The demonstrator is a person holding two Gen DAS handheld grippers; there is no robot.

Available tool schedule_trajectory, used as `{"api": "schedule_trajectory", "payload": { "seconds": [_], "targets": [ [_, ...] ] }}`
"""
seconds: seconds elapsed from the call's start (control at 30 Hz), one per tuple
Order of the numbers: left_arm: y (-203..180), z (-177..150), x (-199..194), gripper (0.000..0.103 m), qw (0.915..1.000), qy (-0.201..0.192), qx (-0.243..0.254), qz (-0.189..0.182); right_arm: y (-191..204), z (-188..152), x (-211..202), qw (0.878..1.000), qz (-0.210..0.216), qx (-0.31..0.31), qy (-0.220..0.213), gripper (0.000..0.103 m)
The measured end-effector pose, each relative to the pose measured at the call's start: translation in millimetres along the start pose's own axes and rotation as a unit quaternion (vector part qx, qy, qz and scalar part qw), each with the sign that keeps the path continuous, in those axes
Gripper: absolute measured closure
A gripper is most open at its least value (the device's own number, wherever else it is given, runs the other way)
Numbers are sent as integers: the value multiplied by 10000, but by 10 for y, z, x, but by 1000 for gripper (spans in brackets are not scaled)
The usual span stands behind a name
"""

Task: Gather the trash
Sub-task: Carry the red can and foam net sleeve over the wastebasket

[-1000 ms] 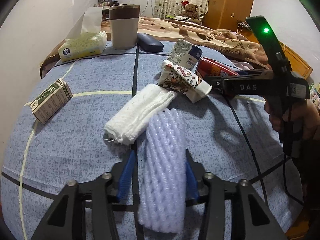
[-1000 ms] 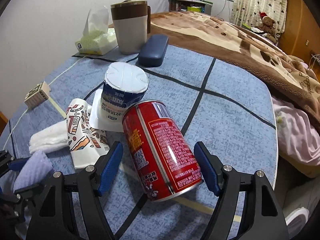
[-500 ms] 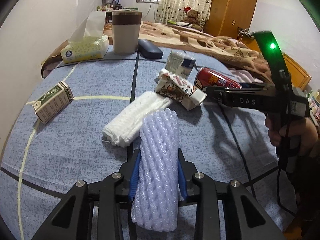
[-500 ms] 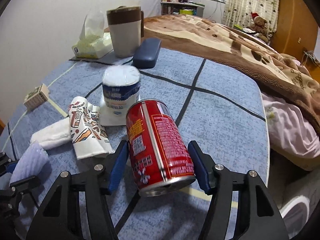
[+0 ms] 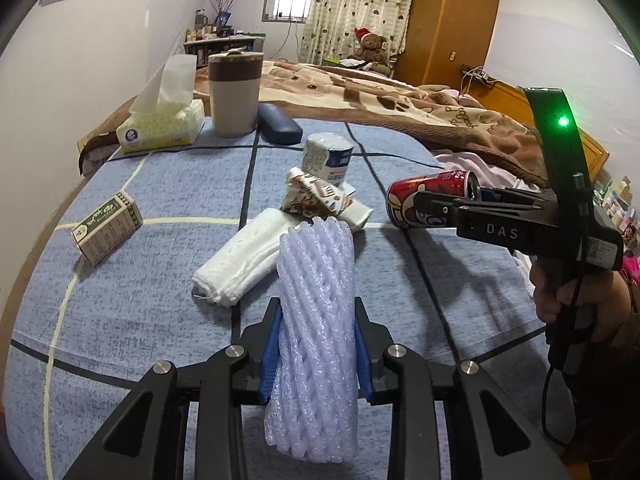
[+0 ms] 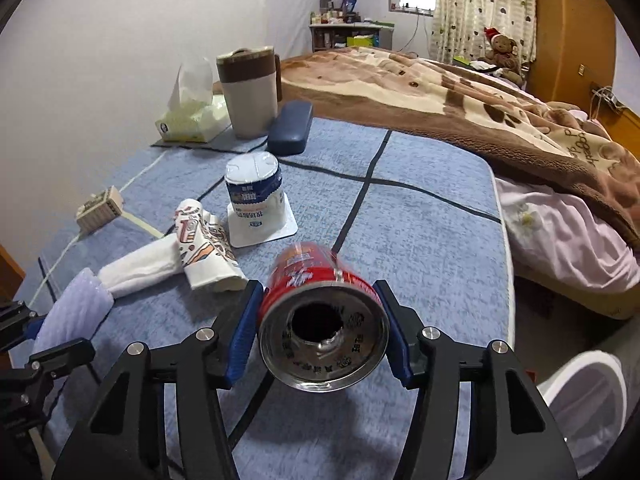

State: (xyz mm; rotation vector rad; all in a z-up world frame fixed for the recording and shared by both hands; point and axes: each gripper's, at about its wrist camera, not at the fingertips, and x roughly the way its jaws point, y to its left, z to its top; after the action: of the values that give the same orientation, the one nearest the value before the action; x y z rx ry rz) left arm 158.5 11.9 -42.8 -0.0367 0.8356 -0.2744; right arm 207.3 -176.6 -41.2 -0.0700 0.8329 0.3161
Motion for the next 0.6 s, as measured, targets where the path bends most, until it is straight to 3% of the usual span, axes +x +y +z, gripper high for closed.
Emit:
{"api": "schedule_trajectory", "payload": {
  "seconds": [0.6],
  "targets": [
    [-592,122,-252,71,9973,-314,522,-420,-203,-308,-721,9959,-93,549,-709,48]
  ]
}}
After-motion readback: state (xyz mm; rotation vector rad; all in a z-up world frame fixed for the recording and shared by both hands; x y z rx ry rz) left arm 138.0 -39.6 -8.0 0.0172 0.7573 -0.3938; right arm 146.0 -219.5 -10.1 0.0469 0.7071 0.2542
